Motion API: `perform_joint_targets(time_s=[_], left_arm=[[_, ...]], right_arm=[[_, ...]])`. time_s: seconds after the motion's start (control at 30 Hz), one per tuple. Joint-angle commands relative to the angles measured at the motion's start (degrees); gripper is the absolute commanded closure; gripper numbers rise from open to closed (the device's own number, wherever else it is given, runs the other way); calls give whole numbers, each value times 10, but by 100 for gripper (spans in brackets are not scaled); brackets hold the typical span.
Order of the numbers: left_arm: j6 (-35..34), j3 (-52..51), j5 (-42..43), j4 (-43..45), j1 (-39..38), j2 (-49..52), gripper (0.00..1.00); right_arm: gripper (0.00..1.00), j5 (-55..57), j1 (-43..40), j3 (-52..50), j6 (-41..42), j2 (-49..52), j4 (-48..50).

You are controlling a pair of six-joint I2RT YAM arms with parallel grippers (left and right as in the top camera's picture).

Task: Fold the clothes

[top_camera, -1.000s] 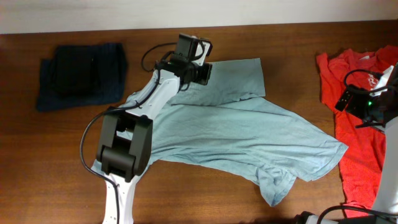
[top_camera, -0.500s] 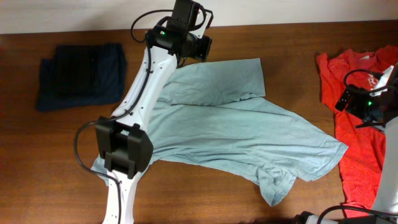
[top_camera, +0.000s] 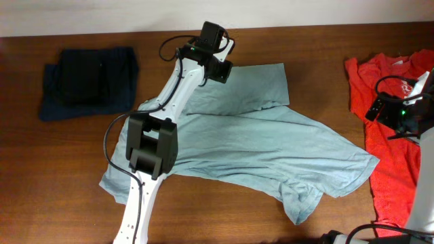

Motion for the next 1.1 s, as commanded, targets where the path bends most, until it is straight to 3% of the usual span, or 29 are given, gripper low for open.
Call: perform_joint_targets(time_s=[0.0,0.87,1.07], left_arm=[[11,3,-4,5,-3,2,100],[12,3,-35,21,-2,77,100],[27,3,-101,41,-2,77,100]], right_arm=[[1,5,-2,6,5,-3,0],[1,5,-2,6,5,-3,0],[1,5,-2,6,5,-3,0]])
